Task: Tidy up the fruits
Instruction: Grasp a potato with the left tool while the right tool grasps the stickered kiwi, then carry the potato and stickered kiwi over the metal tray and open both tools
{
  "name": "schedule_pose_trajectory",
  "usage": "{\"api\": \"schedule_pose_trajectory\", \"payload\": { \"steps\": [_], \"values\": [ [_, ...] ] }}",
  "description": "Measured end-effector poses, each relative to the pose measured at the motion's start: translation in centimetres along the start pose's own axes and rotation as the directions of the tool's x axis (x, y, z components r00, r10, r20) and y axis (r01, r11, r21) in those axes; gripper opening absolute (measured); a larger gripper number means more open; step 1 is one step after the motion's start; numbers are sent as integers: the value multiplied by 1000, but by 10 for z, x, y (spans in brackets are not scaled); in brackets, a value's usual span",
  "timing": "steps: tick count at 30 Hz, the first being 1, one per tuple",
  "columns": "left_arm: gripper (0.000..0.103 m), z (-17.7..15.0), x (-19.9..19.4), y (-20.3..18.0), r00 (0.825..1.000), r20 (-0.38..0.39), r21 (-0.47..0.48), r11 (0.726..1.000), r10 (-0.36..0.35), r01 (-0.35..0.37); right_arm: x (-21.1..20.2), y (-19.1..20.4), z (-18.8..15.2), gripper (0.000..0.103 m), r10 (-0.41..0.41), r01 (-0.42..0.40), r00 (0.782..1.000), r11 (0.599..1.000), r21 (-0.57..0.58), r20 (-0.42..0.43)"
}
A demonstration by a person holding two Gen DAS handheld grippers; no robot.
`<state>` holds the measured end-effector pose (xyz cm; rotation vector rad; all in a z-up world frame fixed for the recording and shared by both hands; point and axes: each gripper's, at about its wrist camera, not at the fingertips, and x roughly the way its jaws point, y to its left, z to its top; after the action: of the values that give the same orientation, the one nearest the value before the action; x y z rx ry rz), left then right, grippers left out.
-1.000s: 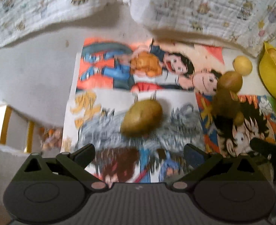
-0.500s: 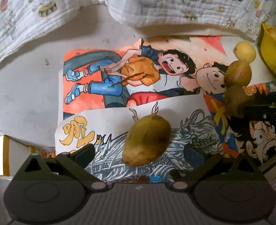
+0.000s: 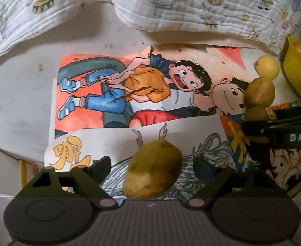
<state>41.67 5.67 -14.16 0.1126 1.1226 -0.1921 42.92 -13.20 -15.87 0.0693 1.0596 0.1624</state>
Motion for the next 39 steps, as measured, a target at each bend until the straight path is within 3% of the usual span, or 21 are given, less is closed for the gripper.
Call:
{"api": "schedule_pose_trajectory", "payload": {
  "steps": [4, 12, 27, 30, 32, 35, 39],
  "values": [
    [85, -2, 3, -5, 1000, -15, 22, 1000, -5, 5, 3, 0, 0, 80, -3, 3, 1000, 1000, 12, -6],
    [82, -1, 7, -7, 1000, -17, -22, 1000, -2, 1, 9, -3, -9, 78, -8, 8, 1000, 999, 33, -24],
    [82, 0, 18, -6, 998, -65, -34, 999, 12, -14, 14, -5, -6, 80, 4, -3, 1000, 993, 115, -11],
    [80, 1, 18, -5, 998, -64, -38, 999, 13, -15, 14, -5, -7, 77, -7, 7, 1000, 994, 112, 0],
    [80, 2, 17, -5, 998, -64, -43, 999, 10, -13, 13, -6, -8, 70, -22, 21, 1000, 993, 117, 13],
    [79, 3, 16, -3, 998, -63, -60, 998, -3, -1, 12, -6, -10, 69, -33, 29, 999, 992, 125, 27],
    [71, 4, 14, -1, 998, -60, -70, 997, 7, -11, 10, -7, -11, 69, -31, 26, 999, 991, 128, 40]
  ]
}}
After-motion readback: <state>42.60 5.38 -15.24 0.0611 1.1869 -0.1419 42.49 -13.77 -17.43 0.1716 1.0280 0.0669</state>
